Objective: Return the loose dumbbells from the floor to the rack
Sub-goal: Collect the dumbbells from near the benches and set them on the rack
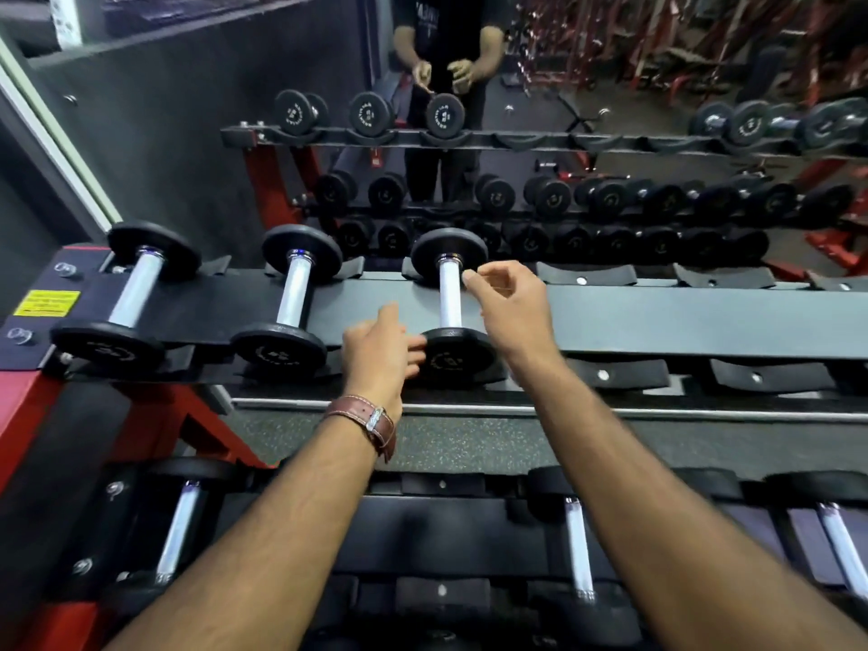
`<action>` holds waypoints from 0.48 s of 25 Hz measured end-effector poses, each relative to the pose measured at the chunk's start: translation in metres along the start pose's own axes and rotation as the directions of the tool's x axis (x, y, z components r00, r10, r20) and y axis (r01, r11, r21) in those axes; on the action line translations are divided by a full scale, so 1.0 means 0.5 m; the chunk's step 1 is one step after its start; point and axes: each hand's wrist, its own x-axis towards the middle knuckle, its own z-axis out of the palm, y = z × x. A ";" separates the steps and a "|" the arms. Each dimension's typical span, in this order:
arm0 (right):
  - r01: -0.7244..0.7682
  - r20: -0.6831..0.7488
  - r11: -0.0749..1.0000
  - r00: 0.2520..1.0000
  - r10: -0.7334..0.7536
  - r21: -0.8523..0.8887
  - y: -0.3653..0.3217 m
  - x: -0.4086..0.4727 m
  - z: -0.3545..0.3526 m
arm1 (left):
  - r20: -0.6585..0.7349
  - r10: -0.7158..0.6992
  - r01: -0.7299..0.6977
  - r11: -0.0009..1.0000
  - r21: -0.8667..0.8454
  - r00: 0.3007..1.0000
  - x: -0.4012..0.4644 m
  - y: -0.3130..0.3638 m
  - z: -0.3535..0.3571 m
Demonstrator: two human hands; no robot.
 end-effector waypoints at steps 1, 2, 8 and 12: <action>0.036 -0.003 0.993 0.999 -0.036 0.110 -0.005 -0.049 -0.023 | 0.029 0.123 -0.123 0.992 -0.002 0.992 -0.021 0.011 -0.010; 0.062 0.003 0.985 0.998 -0.064 0.164 -0.009 -0.098 -0.047 | 0.081 0.227 -0.227 0.974 -0.016 0.970 -0.048 0.019 -0.023; 0.222 -0.156 0.948 0.969 -0.189 0.229 -0.070 -0.395 -0.175 | 0.382 0.547 -0.497 0.837 -0.229 0.745 -0.308 0.014 -0.132; 0.306 -0.328 0.923 0.918 -0.221 0.234 -0.122 -0.621 -0.255 | 0.519 0.596 -0.524 0.798 -0.298 0.613 -0.497 -0.027 -0.212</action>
